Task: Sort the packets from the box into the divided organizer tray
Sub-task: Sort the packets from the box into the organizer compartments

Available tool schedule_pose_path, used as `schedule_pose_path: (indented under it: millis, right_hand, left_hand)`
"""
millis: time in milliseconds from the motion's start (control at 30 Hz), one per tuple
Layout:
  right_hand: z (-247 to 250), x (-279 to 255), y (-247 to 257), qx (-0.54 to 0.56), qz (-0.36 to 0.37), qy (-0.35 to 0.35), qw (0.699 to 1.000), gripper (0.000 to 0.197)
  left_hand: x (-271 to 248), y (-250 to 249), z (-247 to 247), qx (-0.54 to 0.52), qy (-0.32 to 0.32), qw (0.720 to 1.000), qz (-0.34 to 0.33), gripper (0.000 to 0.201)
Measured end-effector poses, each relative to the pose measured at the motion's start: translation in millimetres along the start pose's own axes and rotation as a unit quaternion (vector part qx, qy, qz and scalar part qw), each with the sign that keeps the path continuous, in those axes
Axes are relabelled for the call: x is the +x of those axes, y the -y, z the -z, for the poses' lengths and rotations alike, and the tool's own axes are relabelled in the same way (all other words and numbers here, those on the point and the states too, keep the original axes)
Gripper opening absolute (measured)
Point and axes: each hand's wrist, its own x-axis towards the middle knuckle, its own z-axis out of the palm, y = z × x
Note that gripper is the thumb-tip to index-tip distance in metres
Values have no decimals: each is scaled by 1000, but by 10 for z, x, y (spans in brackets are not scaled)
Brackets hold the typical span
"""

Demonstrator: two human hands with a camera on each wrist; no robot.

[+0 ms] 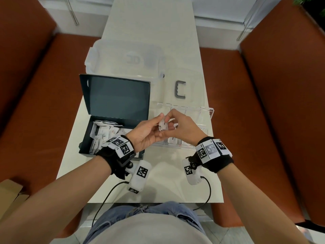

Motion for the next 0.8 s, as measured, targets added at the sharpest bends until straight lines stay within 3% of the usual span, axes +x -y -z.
schedule_pose_path:
  millis: [233,367,467,533,800]
  right_hand:
    - [-47,2,-10,-37,17,19,999,38]
    - [-34,14,9,43,-6,3,999,40]
    - [-7,31,43,110,-13,-35,993,26]
    - [7,45,57,104,-3,-45,994,16]
    - [-3,100,63,21,25,-45,998,21]
  left_hand:
    - [-19,-66,-48,2,10,999,31,19]
    - [-19,-89,-98,20,-28,999,18,29]
    - [-14,-97,-85,23,-29,999,-2,37]
    - [-20,-104,-83,28,-22,999,-4,38]
    - [-25,-94,-160,38,-2,999,-14,49]
